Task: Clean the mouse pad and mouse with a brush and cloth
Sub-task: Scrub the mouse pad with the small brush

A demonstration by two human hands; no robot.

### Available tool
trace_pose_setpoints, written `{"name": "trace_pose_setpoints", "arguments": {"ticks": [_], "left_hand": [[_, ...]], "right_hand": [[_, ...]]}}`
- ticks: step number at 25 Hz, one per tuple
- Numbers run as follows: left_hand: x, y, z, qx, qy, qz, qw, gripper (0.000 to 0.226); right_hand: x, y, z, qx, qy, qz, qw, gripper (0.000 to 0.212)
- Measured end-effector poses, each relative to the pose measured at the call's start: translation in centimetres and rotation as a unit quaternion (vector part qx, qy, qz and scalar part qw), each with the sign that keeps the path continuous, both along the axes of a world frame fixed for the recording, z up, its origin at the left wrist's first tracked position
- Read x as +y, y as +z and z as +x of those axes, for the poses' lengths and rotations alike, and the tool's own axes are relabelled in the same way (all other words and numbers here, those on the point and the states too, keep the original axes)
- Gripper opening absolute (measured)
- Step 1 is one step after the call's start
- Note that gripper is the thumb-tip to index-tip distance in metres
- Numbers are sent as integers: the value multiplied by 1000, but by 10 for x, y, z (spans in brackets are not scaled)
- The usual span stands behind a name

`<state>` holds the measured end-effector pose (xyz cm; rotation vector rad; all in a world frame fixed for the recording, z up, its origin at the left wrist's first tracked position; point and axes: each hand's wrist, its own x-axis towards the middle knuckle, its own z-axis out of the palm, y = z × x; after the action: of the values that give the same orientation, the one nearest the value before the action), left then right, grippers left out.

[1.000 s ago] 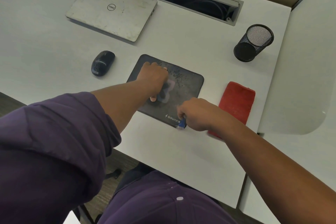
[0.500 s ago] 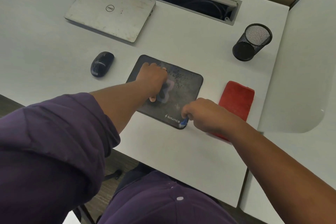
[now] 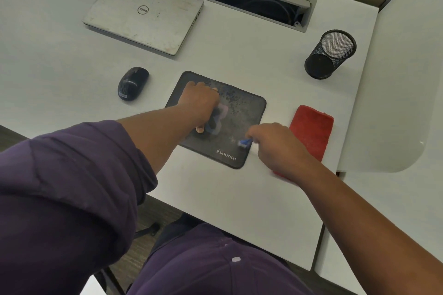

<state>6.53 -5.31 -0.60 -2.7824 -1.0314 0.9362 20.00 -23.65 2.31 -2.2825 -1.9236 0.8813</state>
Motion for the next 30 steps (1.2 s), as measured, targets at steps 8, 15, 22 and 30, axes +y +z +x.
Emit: {"name": "trace_pose_setpoints", "arguments": {"ticks": [8,15,22,30], "left_hand": [[1,-1,0,-7,8,-12,1000,71],[0,-2,1,5,8,-2,1000,92],[-1,3,1,12,4,3,1000,97],[-1,-1,1,9,5,7,1000,98]], "right_hand": [[-6,-8,-12,-2,30,-1,1000,19],[-19,-19,-19,-33,73,50,996,16],[-15,-15,-13,92,-29,102,990,6],[24,-31,22,-17,-66,175,982,13]]}}
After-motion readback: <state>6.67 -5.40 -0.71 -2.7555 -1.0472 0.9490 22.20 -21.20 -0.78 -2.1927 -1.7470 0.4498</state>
